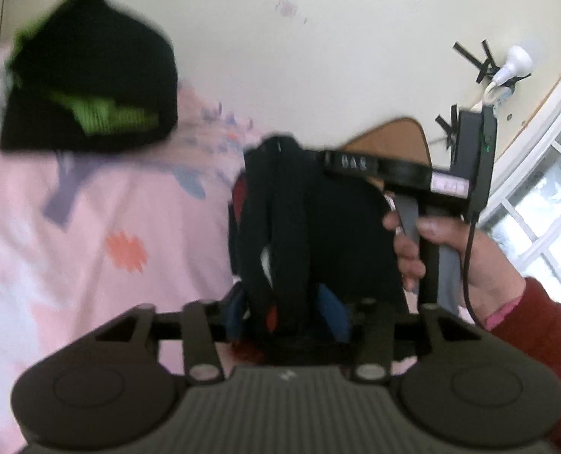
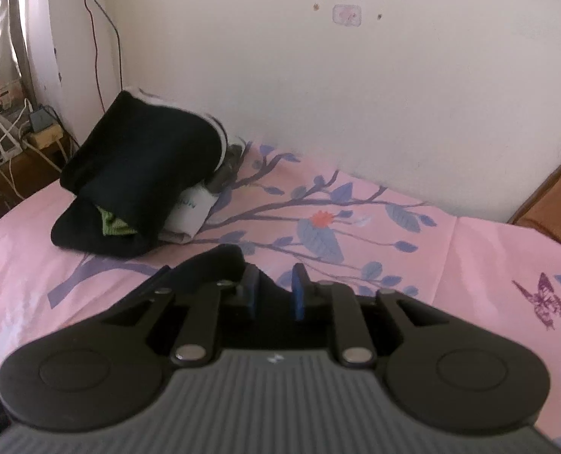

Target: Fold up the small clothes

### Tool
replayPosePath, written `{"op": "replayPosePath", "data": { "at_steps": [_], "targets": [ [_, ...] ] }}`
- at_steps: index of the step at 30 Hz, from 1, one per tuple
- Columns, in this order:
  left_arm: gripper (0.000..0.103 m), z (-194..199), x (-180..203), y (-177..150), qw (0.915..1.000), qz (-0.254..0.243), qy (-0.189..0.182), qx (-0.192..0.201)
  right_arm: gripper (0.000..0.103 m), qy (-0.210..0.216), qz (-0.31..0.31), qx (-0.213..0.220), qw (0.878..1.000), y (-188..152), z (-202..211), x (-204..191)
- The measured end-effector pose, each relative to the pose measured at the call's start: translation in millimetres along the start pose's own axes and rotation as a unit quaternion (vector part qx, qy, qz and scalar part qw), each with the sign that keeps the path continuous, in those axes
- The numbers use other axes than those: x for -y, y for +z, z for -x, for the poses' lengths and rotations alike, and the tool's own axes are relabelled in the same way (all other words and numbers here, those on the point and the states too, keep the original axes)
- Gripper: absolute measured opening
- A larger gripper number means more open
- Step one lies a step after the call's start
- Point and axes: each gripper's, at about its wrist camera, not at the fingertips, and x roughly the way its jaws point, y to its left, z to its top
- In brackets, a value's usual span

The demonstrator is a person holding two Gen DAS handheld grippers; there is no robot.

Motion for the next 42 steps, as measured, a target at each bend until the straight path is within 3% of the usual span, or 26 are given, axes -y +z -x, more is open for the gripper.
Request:
{"op": "replayPosePath", "data": {
  "at_steps": [2,3,10,20,30,42],
  "targets": [
    [0.048,6,4,7,0.9999,-0.009,0.007,0.010,0.058,-0.010,-0.004,0.018,1.000,1,9,1],
    [0.050,7,6,11,0.9997,-0.013,0.012,0.014,0.061,-0.017,-0.011,0.033,0.999,1,17,3],
    [0.054,-4,31,28,0.9932,-0.068,0.091,0.026,0.062,-0.006,-0.068,0.096,0.993,-11,77,25],
    [0.056,-19,48,13,0.9835,-0.108,0.145,0.012,0.073,-0.003,-0.137,0.117,0.984,-93,152,34],
    [0.060,-20,48,2,0.9801,-0.110,0.165,0.002,0.076,0.009,-0.185,0.108,0.977,-140,156,15],
    [0.063,-17,41,-10,0.9800,-0.103,0.170,-0.005,0.078,0.011,-0.217,0.104,0.971,-155,158,7]
  ]
}}
